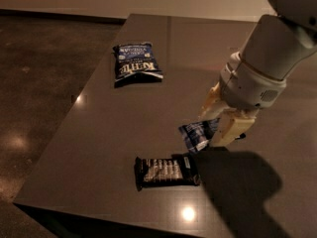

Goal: Move rxbar blueberry near rxbar chocolate

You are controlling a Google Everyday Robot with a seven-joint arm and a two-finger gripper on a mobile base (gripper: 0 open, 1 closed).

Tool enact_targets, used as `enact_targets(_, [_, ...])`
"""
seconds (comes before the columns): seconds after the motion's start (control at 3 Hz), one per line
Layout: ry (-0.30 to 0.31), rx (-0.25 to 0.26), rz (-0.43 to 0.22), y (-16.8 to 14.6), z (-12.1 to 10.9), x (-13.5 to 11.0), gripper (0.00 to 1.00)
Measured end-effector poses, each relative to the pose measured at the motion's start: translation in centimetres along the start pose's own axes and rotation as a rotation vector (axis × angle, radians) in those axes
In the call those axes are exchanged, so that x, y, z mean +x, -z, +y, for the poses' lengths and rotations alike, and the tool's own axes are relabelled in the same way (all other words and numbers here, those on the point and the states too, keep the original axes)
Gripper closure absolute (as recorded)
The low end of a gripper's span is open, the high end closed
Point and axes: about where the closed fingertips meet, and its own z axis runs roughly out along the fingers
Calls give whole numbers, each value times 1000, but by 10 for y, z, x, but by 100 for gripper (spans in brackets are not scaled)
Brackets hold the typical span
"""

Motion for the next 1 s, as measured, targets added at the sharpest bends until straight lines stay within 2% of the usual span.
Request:
enact_targets(0.33, [38, -30, -18, -18, 5, -19, 83])
enact_targets(0.67, [52, -49, -30, -34, 7, -27, 52])
enact_targets(1.0, [52, -39, -45, -42, 4, -28, 29])
